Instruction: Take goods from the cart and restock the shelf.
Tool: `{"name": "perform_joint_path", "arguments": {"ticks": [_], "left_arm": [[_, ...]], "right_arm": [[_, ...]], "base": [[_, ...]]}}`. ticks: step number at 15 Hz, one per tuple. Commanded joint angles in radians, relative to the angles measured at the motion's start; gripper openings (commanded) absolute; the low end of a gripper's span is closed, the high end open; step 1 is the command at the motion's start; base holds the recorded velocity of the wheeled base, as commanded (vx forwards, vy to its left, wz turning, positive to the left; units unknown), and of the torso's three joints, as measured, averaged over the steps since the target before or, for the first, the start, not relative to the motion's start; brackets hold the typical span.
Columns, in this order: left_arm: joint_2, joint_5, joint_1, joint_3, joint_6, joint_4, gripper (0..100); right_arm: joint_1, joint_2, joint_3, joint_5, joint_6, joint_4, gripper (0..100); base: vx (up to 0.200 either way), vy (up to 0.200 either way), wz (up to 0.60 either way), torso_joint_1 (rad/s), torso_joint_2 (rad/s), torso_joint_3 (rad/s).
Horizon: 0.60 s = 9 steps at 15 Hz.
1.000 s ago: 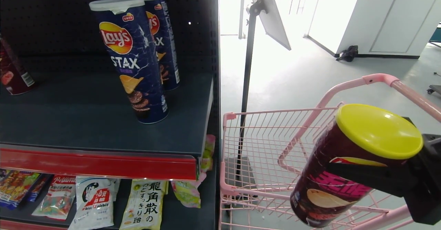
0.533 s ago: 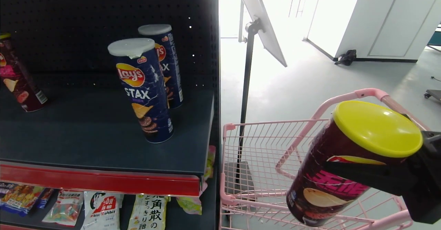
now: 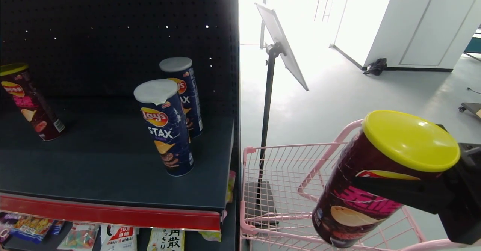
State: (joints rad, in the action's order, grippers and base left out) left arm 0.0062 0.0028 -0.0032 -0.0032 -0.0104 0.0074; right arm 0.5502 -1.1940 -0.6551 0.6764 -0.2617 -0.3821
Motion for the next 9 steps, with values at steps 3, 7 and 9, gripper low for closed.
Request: {"name": "perform_joint_path", "arguments": {"ticks": [3, 7, 9], "left_arm": [[0.001, 0.000, 0.000, 0.000, 0.000, 0.000, 100], [0.000, 0.000, 0.000, 0.000, 0.000, 0.000, 100], [0.001, 0.000, 0.000, 0.000, 0.000, 0.000, 100]], "right_arm": [[0.000, 0.001, 0.011, 0.000, -0.001, -0.001, 0], [0.008, 0.010, 0.029, 0.002, -0.001, -0.001, 0], [-0.012, 0.010, 0.031, 0.003, 0.001, -0.003, 0]], "base": [[0.000, 0.000, 0.00, 0.170, -0.38, -0.207], [0.000, 0.000, 0.00, 0.135, -0.29, -0.159], [0.000, 0.000, 0.00, 0.013, -0.03, -0.016]]}}
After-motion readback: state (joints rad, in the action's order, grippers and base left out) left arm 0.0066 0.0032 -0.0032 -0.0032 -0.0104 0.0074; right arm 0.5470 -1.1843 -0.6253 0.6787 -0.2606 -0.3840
